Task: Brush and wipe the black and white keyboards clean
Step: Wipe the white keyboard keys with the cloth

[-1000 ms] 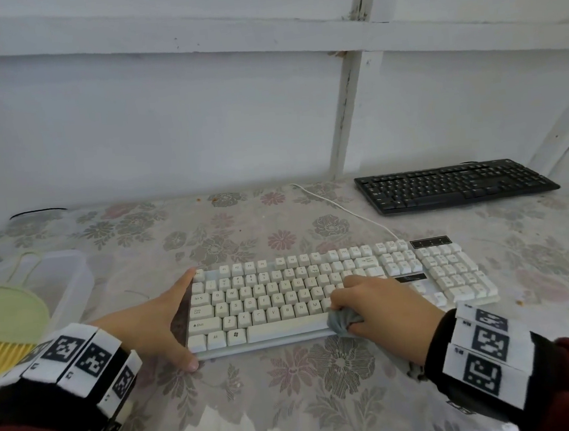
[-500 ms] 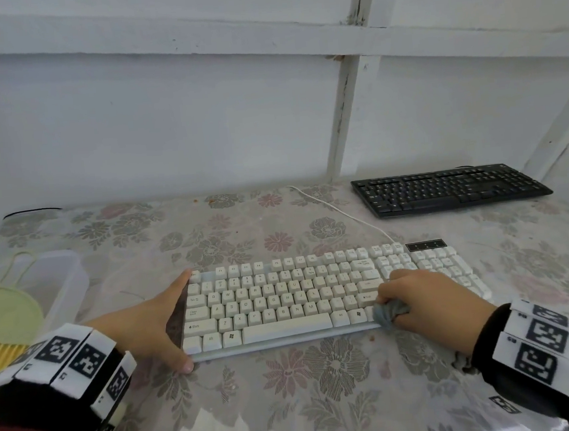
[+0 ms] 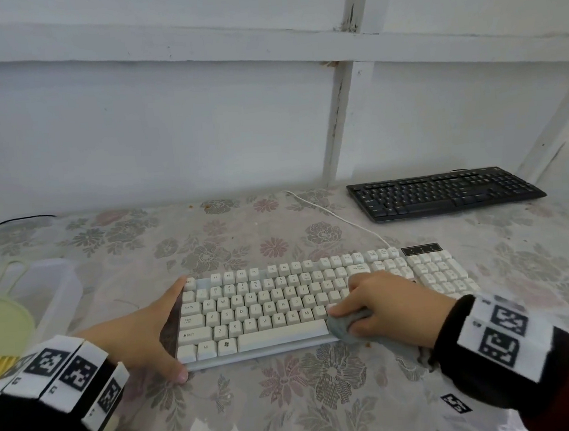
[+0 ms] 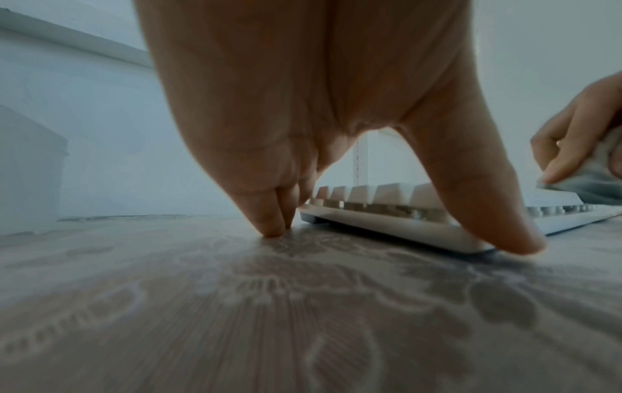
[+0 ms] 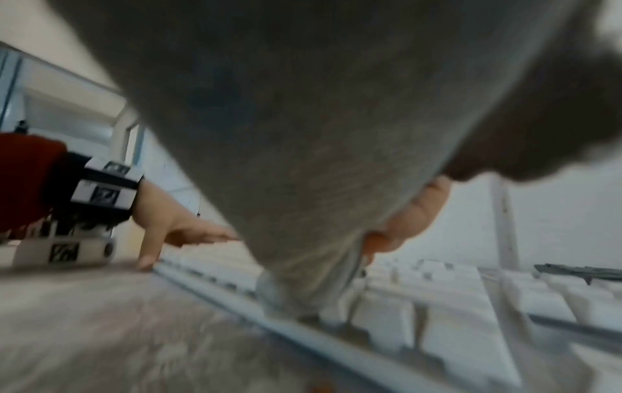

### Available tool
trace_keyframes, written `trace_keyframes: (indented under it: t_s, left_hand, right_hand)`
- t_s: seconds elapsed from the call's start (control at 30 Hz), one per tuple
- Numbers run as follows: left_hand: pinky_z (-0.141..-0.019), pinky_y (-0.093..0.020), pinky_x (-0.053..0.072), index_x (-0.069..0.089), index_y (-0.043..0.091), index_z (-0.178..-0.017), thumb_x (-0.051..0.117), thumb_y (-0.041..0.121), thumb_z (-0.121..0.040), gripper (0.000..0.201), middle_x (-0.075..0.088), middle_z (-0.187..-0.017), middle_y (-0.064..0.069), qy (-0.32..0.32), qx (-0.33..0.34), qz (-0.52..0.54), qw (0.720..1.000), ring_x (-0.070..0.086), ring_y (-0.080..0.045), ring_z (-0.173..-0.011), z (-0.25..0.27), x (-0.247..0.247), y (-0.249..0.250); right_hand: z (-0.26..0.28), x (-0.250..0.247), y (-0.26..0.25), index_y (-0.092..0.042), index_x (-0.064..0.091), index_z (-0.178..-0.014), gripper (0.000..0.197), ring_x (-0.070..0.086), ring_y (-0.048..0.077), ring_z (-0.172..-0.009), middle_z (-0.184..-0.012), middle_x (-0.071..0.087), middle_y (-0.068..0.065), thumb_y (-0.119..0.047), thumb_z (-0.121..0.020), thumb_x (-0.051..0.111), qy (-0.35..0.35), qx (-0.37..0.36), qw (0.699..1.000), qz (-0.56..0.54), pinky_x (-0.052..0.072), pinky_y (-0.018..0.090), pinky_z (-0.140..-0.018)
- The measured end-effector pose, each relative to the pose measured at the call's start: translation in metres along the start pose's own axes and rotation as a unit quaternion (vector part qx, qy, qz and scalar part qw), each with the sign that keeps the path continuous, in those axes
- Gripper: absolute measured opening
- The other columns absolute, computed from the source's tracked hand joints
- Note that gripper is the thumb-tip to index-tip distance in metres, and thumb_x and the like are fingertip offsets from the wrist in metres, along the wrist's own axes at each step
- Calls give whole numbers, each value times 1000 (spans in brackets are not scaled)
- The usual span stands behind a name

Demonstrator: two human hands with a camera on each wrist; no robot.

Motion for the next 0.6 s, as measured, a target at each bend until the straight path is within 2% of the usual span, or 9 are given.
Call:
trace_keyframes:
  t_s: [0.1, 0.2, 0.3, 0.4, 0.47, 0.53, 0.6]
  left_hand:
    - [-111, -27, 27, -26, 38, -141, 85, 55, -32, 157, 16, -153, 14, -2, 4, -11, 1000, 30, -9, -133, 1, -1, 2]
    - [-109, -27, 29, -26, 38, -141, 87, 54, -31, 158, 19, -152, 14, -4, 7, -13, 1000, 32, -9, -131, 1, -1, 1]
    - [-111, -27, 27, -26, 38, -141, 81, 62, -24, 160, 17, -153, 14, -8, 12, -10, 1000, 30, -9, -133, 1, -1, 2]
    - [-112, -27, 26, -26, 37, -142, 84, 58, -28, 159, 15, -153, 14, -5, 8, -9, 1000, 28, -9, -134, 1, 0, 2]
    - [-112, -28, 26, -26, 37, -142, 91, 46, -39, 155, 15, -154, 13, 3, 4, -6, 1000, 27, -9, -135, -1, 0, 0]
    - [-112, -28, 26, -25, 36, -142, 90, 38, -50, 148, 15, -154, 13, 6, 2, -1, 1000, 27, -9, -135, -3, 0, -2]
    - [-111, -28, 27, -26, 36, -142, 90, 38, -49, 149, 15, -154, 13, 5, -2, -7, 1000, 28, -9, -135, -3, 0, -2]
  right_hand:
    - [5, 4, 13, -25, 69, -86, 22, 35, 3, -62, -73, 38, -8, -17, -89, 49, 3, 29, 999, 35, 27, 15, -53]
    - [19, 0, 30, -33, 71, -103, 27, 36, 1, -63, -73, 36, -11, -22, -92, 49, 6, 58, 998, 31, 30, 14, -55]
    - [28, -1, 38, -39, 62, -120, 32, 37, -1, -66, -75, 37, -14, -28, -92, 51, 19, 75, 997, 16, 31, 13, -58]
    - [29, 3, 41, -41, 58, -123, 34, 37, -1, -68, -79, 37, -15, -30, -92, 52, 32, 76, 996, 21, 30, 13, -57]
    - [30, 4, 44, -41, 60, -122, 32, 41, 1, -72, -82, 41, -13, -29, -92, 52, 29, 80, 996, 36, 29, 12, -57]
    - [35, 2, 51, -40, 61, -120, 31, 48, 7, -79, -86, 45, -9, -30, -93, 51, 27, 99, 993, 51, 29, 11, -57]
    - [43, -2, 60, -39, 65, -115, 28, 45, 4, -76, -83, 43, -12, -31, -93, 50, 24, 119, 991, 65, 28, 11, -56]
Point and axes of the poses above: each hand's wrist, its own z-axis away from the middle knuckle, its own x-axis out of the palm, y = z × x, the point moved 5 cm from there along -z, towards the middle knuckle
